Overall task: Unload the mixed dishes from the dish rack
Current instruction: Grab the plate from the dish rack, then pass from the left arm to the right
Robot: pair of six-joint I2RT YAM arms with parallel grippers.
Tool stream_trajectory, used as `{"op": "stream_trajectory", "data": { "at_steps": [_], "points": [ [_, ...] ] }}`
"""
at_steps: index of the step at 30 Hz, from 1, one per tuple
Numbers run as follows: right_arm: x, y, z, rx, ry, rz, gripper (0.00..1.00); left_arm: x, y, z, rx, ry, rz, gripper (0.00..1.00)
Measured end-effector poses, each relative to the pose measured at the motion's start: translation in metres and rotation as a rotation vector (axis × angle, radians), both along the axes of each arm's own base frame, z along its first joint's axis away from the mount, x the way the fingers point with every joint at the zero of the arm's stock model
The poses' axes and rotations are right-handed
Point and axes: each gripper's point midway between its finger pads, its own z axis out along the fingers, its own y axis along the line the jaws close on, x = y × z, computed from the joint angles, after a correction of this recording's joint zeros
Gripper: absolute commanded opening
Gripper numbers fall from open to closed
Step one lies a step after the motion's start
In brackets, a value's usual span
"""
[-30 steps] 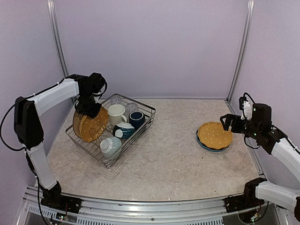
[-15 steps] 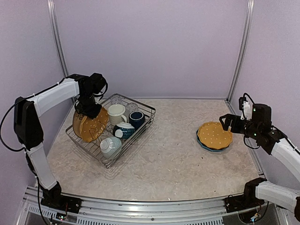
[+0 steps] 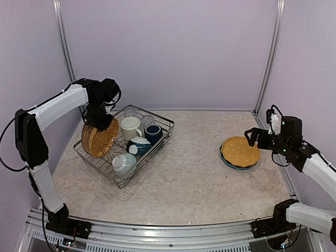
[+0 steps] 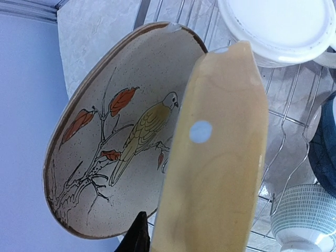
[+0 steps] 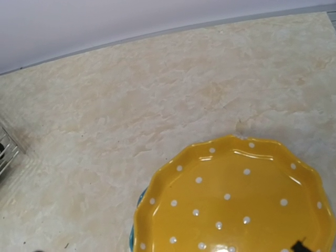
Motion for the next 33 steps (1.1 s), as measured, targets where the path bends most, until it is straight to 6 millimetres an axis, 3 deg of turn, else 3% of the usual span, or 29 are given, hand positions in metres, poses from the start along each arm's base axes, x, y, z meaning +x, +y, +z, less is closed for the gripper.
{"op": "stream_trajectory", "data": {
  "at_steps": [7, 19, 33],
  "points": [
    [0.001, 0.002, 0.001, 0.006, -0.003, 0.010, 1.00, -0.004, 0.002, 0.012, 0.007, -0.028, -0.002, 0.00],
    [0.003, 0.004, -0.001, 0.014, 0.000, 0.018, 1.00, -0.008, 0.009, 0.059, -0.049, -0.186, 0.023, 0.00],
    [0.006, 0.009, -0.011, 0.028, 0.041, 0.035, 1.00, -0.007, -0.016, 0.090, -0.254, -0.269, 0.036, 0.00]
  ]
}}
